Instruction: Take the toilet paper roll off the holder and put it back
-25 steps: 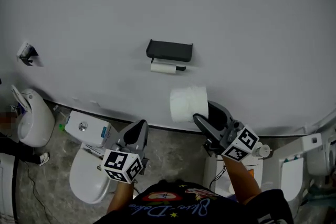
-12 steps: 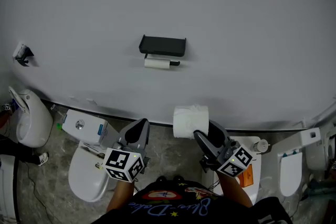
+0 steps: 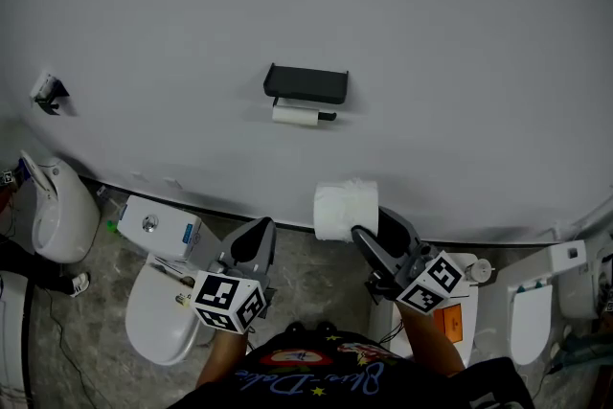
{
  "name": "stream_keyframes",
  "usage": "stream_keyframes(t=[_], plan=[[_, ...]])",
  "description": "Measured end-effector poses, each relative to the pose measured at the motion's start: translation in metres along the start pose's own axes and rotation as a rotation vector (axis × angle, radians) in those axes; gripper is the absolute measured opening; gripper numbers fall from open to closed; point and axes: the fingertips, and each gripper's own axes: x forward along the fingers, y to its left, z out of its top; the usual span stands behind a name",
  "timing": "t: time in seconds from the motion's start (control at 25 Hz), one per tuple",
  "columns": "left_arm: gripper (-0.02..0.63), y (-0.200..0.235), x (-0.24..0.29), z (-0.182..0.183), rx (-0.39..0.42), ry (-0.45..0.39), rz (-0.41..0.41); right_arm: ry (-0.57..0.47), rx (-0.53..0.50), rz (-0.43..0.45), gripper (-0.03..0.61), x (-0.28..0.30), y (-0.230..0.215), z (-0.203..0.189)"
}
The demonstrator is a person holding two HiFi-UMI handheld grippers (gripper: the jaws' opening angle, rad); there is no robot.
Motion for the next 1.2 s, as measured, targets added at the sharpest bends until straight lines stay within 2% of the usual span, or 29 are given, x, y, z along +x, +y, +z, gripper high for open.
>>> stream_keyframes(t=[0.36, 0.48, 0.6, 0.72, 0.84, 0.96, 1.08, 1.2], plan=[[-0.002, 0.014, -0.027, -0.001, -0.002, -0.019, 0.065, 0.109, -0.283, 0.077, 0.215, 0.092, -0.043, 0.075], [-0.002, 0.02, -0.038, -0.002, -0.011, -0.026, 0.091, 0.19, -0.393, 0.076, 0.215, 0.13, -0.061, 0.1], [-0.003, 0.028, -0.049, -0.003, -0.023, -0.035, 0.126, 0.322, -0.435, 0.066, 0.216, 0.169, -0.078, 0.114], [-0.002, 0.036, -0.057, -0.003, -0.035, -0.041, 0.161, 0.467, -0.463, 0.072, 0.216, 0.202, -0.085, 0.118], [-0.003, 0.044, -0.065, -0.003, -0.044, -0.045, 0.193, 0.621, -0.628, 0.038, 0.216, 0.222, -0.093, 0.112], [-0.003, 0.05, -0.072, -0.001, -0.048, -0.053, 0.22, 0.756, -0.676, 0.067, 0.216, 0.235, -0.097, 0.102], [-0.003, 0.054, -0.078, -0.001, -0.062, -0.059, 0.238, 0.838, -0.748, 0.073, 0.216, 0.248, -0.103, 0.091], [-0.003, 0.058, -0.081, -0.002, -0.124, -0.081, 0.237, 0.893, -0.741, 0.087, 0.216, 0.257, -0.112, 0.083]])
